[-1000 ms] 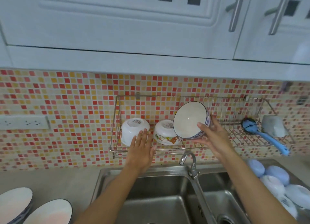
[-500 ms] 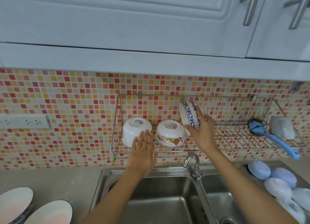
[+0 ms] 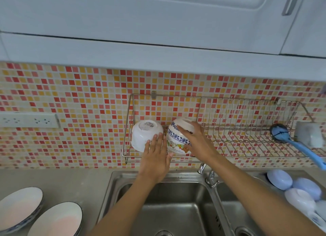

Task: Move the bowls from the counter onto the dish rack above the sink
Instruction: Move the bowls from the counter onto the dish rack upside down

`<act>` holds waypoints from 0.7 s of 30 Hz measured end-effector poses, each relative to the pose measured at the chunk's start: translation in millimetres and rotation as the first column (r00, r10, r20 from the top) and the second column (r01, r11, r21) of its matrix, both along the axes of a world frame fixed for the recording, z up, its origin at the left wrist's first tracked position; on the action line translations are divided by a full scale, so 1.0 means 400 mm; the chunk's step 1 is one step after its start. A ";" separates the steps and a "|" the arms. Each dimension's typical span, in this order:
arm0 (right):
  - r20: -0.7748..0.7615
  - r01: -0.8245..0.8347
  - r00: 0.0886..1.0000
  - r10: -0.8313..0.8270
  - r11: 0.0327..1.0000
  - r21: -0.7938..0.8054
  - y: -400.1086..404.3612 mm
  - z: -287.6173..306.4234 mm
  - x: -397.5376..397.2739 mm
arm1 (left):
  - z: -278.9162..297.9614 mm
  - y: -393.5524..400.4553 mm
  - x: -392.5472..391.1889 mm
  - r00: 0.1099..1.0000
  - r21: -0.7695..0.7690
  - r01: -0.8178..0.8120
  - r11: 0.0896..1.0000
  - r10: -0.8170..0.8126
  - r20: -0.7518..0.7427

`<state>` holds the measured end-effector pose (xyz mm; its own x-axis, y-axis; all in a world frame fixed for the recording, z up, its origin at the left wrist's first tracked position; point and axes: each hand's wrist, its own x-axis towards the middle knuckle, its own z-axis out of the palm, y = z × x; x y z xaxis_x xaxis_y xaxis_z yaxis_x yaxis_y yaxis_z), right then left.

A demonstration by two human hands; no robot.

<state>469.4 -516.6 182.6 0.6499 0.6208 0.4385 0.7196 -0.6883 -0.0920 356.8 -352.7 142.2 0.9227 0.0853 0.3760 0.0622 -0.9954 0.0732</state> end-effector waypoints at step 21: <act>-0.337 -0.009 0.939 0.062 0.988 0.157 -0.032 -0.017 0.008 | 0.001 0.001 -0.002 0.999 -0.010 0.014 1.000 -0.014 -0.041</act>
<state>472.7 -529.6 175.8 0.7549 0.5904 0.2855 0.6509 -0.6216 -0.4358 355.9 -352.2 142.6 0.9384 0.0758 0.3371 0.0515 -0.9954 0.0805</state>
